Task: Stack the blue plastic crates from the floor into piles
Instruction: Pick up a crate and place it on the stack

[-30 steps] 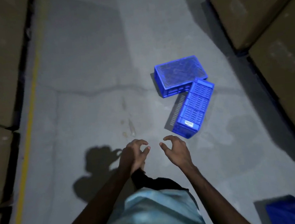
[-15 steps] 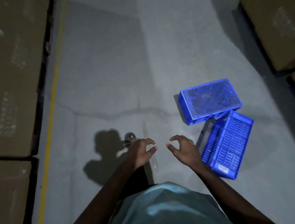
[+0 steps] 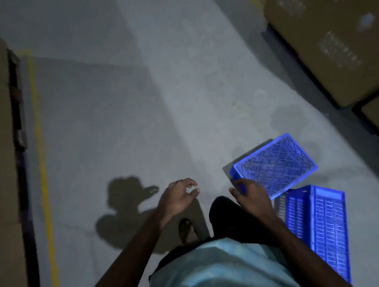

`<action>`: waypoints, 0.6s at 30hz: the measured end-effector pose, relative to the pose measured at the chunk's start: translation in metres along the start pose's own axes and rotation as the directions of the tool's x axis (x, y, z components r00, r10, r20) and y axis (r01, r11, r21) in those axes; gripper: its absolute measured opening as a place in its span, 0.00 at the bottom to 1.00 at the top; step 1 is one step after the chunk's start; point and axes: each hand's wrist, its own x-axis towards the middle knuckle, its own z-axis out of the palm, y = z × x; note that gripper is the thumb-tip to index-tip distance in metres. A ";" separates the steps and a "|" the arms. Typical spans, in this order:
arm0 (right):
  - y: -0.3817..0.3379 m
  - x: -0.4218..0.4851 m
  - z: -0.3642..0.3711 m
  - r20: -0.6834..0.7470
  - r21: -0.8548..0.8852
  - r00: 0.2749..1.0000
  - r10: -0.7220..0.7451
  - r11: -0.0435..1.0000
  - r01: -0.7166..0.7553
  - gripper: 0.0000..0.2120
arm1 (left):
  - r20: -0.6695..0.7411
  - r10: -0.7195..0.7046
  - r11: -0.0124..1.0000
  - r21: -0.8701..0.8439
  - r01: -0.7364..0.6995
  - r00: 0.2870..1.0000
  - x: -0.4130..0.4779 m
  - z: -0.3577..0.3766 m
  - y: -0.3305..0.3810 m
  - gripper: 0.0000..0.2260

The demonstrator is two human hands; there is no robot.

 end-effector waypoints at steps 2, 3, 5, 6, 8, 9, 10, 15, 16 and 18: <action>-0.021 0.040 -0.010 -0.035 0.046 0.998 0.050 0.998 -0.049 0.17 | 0.004 0.013 1.000 0.000 -0.013 1.000 0.043 -0.028 0.016 0.14; -0.029 0.062 -0.013 -0.051 0.062 0.997 0.062 0.996 -0.059 0.16 | 0.007 0.028 1.000 0.004 -0.028 1.000 0.065 -0.040 0.026 0.12; -0.040 0.107 -0.018 -0.083 0.099 0.993 0.086 0.992 -0.077 0.15 | 0.038 0.068 0.997 0.035 -0.069 0.997 0.110 -0.057 0.047 0.09; -0.044 0.129 -0.022 -0.100 0.124 0.989 0.111 0.987 -0.098 0.15 | 0.067 0.091 0.993 0.069 -0.096 0.994 0.136 -0.062 0.054 0.09; -0.049 0.172 -0.032 -0.130 0.187 0.979 0.160 0.973 -0.134 0.13 | 0.132 0.133 0.981 0.124 -0.149 0.982 0.189 -0.072 0.077 0.10; -0.049 0.191 -0.037 -0.145 0.218 0.973 0.179 0.965 -0.145 0.13 | 0.162 0.147 0.975 0.144 -0.171 0.976 0.215 -0.076 0.090 0.10; -0.047 0.211 -0.042 -0.153 0.248 0.968 0.200 0.956 -0.158 0.13 | 0.194 0.156 0.967 0.168 -0.189 0.969 0.242 -0.078 0.105 0.11; -0.040 0.287 -0.086 -0.149 0.312 0.930 0.335 0.909 -0.277 0.17 | 0.398 0.237 0.896 0.262 -0.358 0.886 0.342 -0.080 0.197 0.15; -0.038 0.299 -0.098 -0.163 0.330 0.916 0.367 0.895 -0.300 0.18 | 0.436 0.272 0.870 0.269 -0.413 0.858 0.360 -0.078 0.214 0.18; -0.032 0.315 -0.123 -0.198 0.383 0.877 0.438 0.858 -0.342 0.18 | 0.497 0.328 0.820 0.272 -0.503 0.804 0.392 -0.071 0.248 0.22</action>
